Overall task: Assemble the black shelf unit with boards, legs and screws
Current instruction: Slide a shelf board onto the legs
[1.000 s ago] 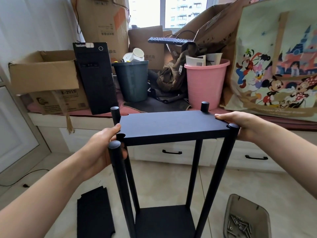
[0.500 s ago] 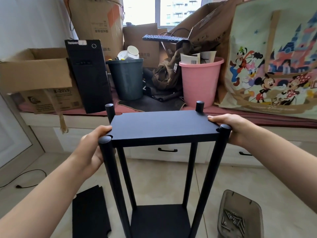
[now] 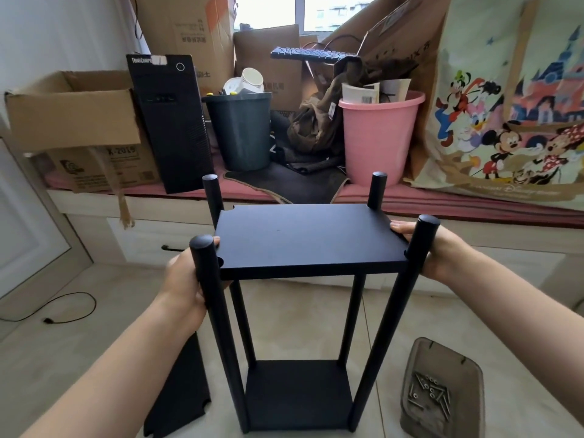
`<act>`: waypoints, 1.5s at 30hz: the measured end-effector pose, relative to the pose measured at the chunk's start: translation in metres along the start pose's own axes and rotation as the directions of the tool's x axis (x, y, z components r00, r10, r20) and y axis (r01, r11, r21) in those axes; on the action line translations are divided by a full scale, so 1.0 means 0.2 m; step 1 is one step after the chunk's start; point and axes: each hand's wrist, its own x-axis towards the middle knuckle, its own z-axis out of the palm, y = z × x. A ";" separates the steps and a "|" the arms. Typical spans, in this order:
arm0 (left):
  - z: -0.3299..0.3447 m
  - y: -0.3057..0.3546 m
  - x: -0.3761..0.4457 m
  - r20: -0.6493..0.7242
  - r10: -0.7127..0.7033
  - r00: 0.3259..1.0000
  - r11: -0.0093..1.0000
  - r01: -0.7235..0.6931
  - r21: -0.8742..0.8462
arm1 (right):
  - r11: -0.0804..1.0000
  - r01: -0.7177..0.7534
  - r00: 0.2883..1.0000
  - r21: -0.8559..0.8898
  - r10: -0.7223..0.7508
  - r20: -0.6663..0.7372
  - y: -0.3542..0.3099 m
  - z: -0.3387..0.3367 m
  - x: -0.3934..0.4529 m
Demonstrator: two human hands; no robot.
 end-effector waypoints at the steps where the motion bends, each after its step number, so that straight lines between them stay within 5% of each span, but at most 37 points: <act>1: 0.00 -0.01 -0.01 -0.012 0.005 1.000 1.000 -0.005 0.002 | 1.000 0.001 1.000 0.007 -0.001 -0.009 0.01 0.00 0.00; 11: 0.03 -0.05 0.01 -0.121 0.039 0.992 0.998 -0.045 -0.049 | 0.994 0.106 0.988 0.023 -0.103 -0.111 0.07 -0.01 0.06; 28: -0.02 -0.08 0.12 0.061 -0.151 0.987 0.986 0.146 0.083 | 0.993 0.108 0.987 0.045 -0.102 -0.126 0.16 -0.07 0.09; 38: -0.09 -0.18 0.09 -0.045 -0.062 0.997 0.996 0.065 0.063 | 0.999 -0.016 0.997 -0.042 0.019 0.077 0.31 -0.04 0.12; 41: -0.14 -0.16 0.11 0.040 -0.069 0.997 0.986 0.062 0.152 | 0.997 -0.050 0.995 -0.051 0.054 0.079 0.31 -0.04 0.12; 45: -0.32 -0.11 0.09 0.325 -0.132 0.936 0.981 0.077 0.177 | 0.998 -0.061 0.994 0.028 0.058 0.094 0.32 -0.03 0.12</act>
